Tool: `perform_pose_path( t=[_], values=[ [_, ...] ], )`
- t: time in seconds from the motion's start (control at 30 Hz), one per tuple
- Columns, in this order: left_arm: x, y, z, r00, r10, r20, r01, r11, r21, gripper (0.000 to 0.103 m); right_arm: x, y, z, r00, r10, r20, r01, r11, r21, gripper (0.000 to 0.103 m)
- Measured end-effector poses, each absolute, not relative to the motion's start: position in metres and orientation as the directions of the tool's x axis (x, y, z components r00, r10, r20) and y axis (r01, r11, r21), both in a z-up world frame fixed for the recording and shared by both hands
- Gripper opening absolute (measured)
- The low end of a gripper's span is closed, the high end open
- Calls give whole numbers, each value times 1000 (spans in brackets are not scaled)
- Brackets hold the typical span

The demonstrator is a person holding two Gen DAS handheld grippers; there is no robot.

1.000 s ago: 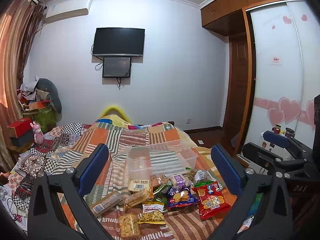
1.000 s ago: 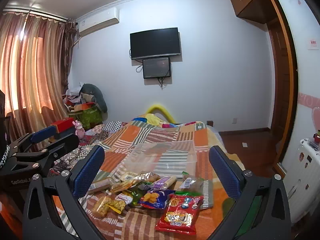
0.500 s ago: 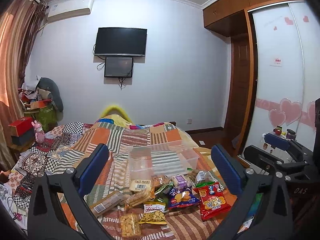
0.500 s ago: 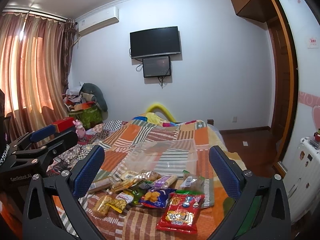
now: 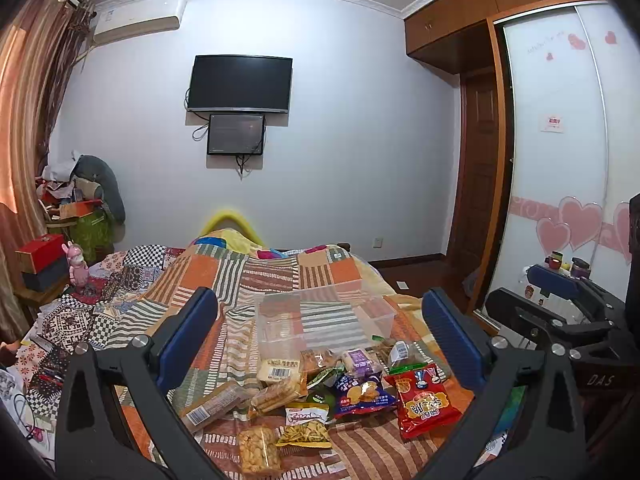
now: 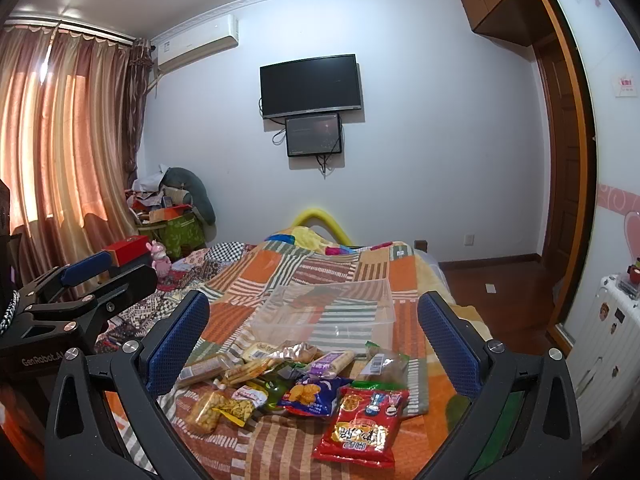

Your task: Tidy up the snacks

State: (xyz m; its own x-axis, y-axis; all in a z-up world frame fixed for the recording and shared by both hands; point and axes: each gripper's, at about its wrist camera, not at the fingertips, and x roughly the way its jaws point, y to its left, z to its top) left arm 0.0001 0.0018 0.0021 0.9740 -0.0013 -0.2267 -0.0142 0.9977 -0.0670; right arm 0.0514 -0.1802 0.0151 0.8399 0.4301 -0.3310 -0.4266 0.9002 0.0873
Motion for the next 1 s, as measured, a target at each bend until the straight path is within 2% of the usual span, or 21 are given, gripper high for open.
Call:
perform_pose_path(
  t=[1.0],
  values=[
    [-1, 1, 2, 974, 5, -225, -20, 998, -62, 103, 51, -181, 17, 842, 429, -328, -424, 901, 91, 103]
  ],
)
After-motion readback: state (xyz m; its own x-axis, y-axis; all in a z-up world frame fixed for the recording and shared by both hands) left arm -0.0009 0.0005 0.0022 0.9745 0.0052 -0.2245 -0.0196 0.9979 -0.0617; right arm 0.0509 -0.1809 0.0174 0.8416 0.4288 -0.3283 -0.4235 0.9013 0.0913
